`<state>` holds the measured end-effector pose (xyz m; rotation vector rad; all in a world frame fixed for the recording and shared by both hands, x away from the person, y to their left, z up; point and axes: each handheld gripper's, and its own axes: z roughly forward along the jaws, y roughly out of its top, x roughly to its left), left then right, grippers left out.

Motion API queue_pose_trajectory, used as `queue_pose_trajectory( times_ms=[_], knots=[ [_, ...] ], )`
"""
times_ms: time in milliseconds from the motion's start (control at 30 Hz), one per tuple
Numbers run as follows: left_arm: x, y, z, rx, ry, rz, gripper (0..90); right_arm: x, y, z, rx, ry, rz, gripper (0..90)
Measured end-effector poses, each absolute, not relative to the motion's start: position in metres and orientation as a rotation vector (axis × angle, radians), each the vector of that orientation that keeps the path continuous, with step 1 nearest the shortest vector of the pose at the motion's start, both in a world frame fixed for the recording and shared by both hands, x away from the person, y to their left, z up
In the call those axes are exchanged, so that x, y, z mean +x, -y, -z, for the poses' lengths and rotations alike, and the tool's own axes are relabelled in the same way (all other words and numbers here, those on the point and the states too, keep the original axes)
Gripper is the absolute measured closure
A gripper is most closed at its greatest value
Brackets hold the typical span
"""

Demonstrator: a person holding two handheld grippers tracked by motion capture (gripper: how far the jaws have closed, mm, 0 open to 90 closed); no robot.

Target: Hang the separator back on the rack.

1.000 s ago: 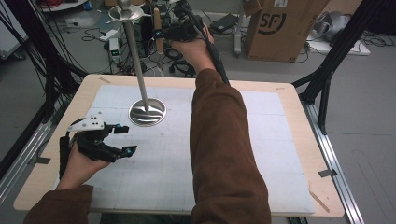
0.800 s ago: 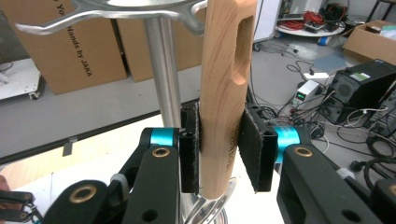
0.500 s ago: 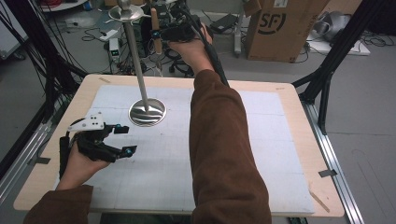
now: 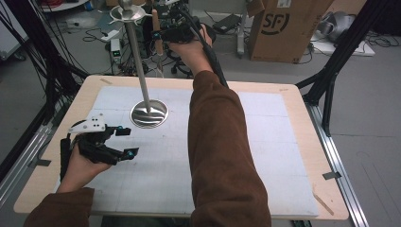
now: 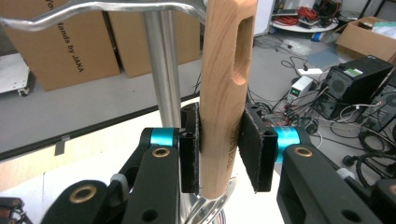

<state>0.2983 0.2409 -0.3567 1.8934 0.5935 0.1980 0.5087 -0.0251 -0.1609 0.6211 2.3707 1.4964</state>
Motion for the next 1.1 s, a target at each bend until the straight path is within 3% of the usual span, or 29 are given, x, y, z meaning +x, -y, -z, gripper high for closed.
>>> queue_pose_trajectory(
  times_ms=[500,1100],
  knots=[
    [0.298,-0.241,0.356,1.889,-0.592,-0.193,17.2,0.509,0.017,0.163,0.620,-2.382,-1.494,69.4],
    [0.296,-0.243,0.355,1.887,-0.591,-0.200,17.1,0.491,0.039,0.158,0.587,-2.346,-1.515,53.0]
  ],
)
